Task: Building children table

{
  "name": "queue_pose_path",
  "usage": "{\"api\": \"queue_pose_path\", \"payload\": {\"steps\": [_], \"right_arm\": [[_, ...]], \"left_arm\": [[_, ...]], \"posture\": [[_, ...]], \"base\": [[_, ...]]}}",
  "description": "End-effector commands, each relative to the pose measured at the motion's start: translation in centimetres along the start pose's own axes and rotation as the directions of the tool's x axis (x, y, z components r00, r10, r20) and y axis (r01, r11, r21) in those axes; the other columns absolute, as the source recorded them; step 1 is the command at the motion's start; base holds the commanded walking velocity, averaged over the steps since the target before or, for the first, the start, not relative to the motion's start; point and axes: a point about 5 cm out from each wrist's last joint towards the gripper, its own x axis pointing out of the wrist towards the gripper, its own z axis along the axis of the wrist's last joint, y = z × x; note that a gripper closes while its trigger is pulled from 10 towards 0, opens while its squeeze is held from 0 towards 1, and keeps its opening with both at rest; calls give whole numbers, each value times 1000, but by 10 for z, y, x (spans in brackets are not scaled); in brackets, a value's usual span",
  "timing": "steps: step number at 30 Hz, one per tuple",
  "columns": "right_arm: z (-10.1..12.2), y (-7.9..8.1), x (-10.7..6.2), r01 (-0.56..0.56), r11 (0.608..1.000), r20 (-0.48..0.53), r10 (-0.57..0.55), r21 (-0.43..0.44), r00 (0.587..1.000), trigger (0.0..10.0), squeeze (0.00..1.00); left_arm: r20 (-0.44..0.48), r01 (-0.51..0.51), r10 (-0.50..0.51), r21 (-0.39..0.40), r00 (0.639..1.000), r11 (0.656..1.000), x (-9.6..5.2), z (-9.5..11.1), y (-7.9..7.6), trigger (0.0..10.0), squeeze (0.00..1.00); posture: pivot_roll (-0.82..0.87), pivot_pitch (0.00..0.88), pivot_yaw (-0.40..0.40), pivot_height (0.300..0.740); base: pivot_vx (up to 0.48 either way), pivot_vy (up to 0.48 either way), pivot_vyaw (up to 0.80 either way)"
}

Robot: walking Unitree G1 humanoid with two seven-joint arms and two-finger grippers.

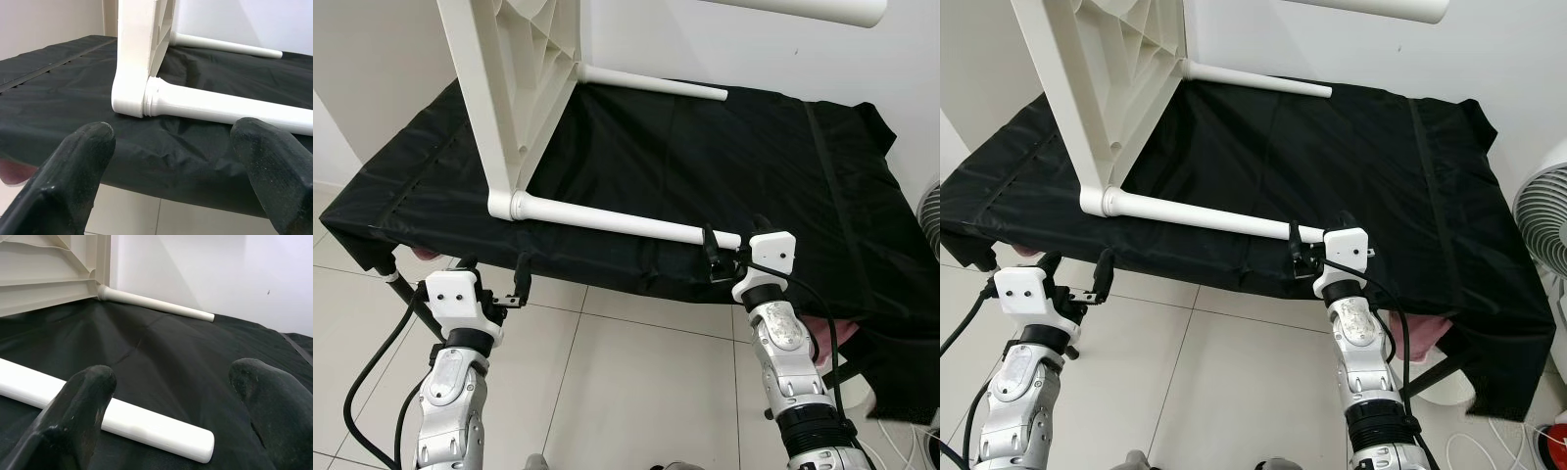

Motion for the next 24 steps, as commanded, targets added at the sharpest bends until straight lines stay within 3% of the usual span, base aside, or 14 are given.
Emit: {"api": "queue_pose_path", "payload": {"steps": [1, 19, 24], "right_arm": [[-3, 2, 0, -8, 1000, -16, 8, -5, 1000, 10000, 0], [-4, 2, 0, -16, 1000, -20, 15, -7, 1000, 10000, 0], [-4, 2, 0, -17, 1000, -20, 17, -6, 1000, 10000, 0]], "left_arm": [[0, -51, 51, -12, 999, 999, 0, 1, 2, 10000, 0], [-1, -58, 58, -14, 998, 998, -1, 1, 2, 10000, 0], [0, -55, 55, -12, 998, 998, -1, 2, 2, 10000, 0]], "posture": [[-25, 59, -2, 740], [-22, 61, -7, 740], [-22, 61, -7, 740]], "base": [[0, 0, 0], [0, 0, 0], [248, 0, 0]]}}
